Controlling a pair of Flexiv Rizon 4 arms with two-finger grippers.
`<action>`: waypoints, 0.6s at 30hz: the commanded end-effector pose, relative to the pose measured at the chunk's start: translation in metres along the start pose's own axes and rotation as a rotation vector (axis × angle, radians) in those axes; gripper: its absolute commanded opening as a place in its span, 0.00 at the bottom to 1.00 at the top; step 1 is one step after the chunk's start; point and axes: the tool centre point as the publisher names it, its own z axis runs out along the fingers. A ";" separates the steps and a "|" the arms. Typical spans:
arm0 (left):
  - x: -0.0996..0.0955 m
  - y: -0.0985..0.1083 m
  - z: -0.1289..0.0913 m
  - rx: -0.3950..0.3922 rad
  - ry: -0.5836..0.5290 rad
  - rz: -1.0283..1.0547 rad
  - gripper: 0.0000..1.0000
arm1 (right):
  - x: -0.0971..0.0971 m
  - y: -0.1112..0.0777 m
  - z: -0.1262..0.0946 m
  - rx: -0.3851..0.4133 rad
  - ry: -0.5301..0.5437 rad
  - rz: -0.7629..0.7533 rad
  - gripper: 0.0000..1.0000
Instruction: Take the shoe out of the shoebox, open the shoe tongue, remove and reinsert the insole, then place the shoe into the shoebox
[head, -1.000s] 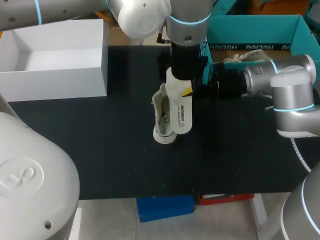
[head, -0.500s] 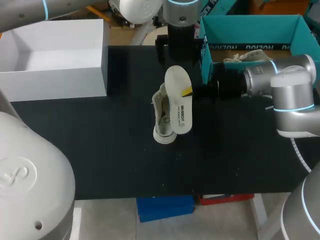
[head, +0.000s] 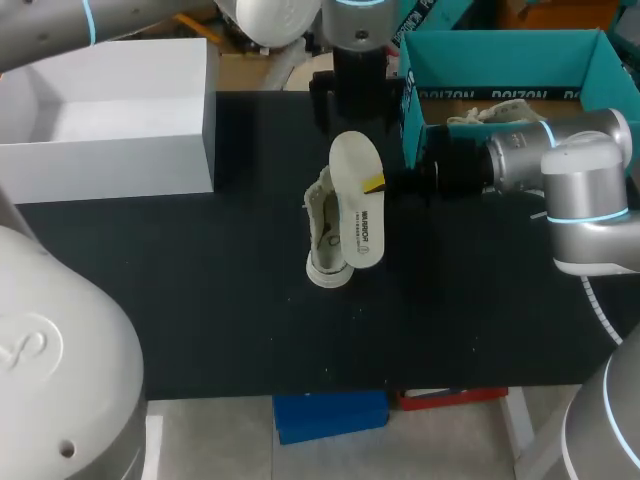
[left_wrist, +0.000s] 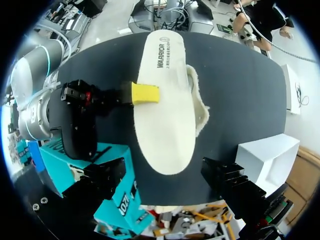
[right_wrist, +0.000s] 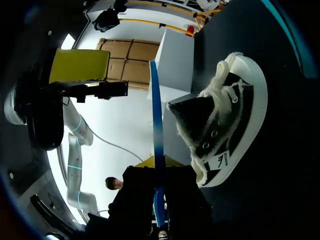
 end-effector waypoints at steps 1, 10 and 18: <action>0.005 -0.021 -0.009 -0.026 0.010 0.002 1.00 | 0.001 0.000 0.000 0.001 -0.003 0.001 0.00; 0.010 -0.066 -0.019 -0.039 0.023 0.001 1.00 | 0.001 0.000 0.000 0.001 -0.003 0.001 0.00; 0.014 -0.102 -0.016 -0.023 0.021 -0.007 1.00 | 0.001 0.000 0.000 0.001 -0.003 0.001 0.00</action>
